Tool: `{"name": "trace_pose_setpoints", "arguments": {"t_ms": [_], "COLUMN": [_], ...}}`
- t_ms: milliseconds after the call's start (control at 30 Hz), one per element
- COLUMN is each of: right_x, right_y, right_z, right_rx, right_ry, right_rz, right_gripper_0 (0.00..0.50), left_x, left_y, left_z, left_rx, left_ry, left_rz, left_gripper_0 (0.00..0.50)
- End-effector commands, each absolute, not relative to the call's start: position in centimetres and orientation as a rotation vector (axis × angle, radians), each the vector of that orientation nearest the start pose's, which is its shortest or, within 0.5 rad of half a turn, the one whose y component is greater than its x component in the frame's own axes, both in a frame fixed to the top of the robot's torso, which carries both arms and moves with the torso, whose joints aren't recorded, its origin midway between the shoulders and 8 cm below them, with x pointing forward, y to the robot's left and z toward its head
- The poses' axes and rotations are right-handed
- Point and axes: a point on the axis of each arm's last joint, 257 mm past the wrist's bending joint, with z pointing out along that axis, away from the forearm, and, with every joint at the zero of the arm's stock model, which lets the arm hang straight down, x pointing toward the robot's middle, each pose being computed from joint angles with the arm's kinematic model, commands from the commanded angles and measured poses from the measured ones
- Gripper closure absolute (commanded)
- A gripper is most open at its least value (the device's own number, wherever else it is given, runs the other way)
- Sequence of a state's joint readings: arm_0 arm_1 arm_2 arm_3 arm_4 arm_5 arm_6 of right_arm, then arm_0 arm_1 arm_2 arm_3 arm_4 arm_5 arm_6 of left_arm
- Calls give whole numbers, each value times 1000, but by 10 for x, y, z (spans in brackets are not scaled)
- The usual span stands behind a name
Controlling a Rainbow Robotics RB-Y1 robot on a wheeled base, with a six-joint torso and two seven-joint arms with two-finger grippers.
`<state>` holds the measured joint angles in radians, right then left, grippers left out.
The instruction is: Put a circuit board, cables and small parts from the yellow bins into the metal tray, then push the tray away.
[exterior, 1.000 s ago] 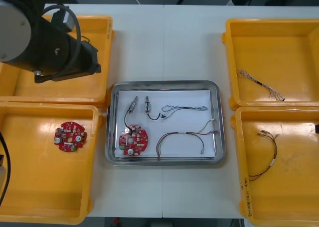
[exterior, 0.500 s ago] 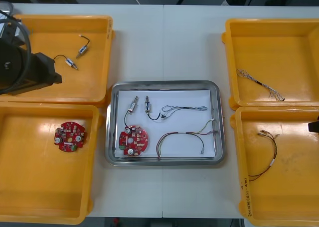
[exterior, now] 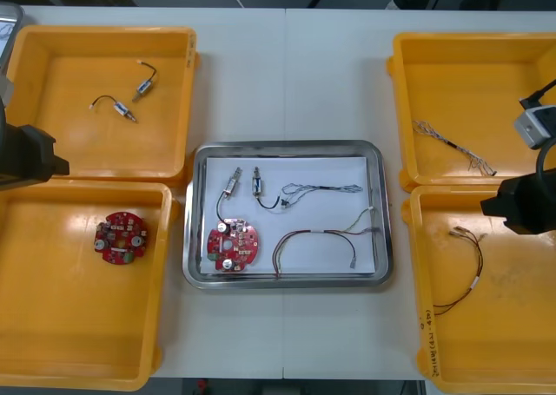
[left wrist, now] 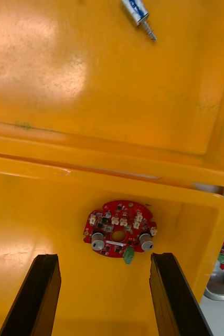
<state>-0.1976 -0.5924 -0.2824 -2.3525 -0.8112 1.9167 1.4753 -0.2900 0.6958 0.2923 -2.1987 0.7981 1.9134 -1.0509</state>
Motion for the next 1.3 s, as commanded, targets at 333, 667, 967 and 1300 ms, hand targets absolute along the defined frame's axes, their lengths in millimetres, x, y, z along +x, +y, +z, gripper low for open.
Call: {"name": "trace_pose_setpoints", "arguments": {"t_ms": [333,667,967,1300], "right_x": [391,375,359,345], "right_y": [-201,-141,-106,-72], "right_z": [-134,-155,-178,-193], "right_rx": [-765,-1094,-1379,-1587], "right_ry": [2416,2378,2315,2209], "right_rz": [37,-2,-96,-168], "right_gripper_0": [0,0,0,0], "left_x": [376,375,375,375], "left_y": [371,373,373,373], "left_z": [-150,-151,-151,-151], "left_rx": [-136,-151,-151,-151], "left_ry": [2611,2614,2614,2614], "left_rz": [35,39,39,39], "left_gripper_0": [0,0,0,0]}}
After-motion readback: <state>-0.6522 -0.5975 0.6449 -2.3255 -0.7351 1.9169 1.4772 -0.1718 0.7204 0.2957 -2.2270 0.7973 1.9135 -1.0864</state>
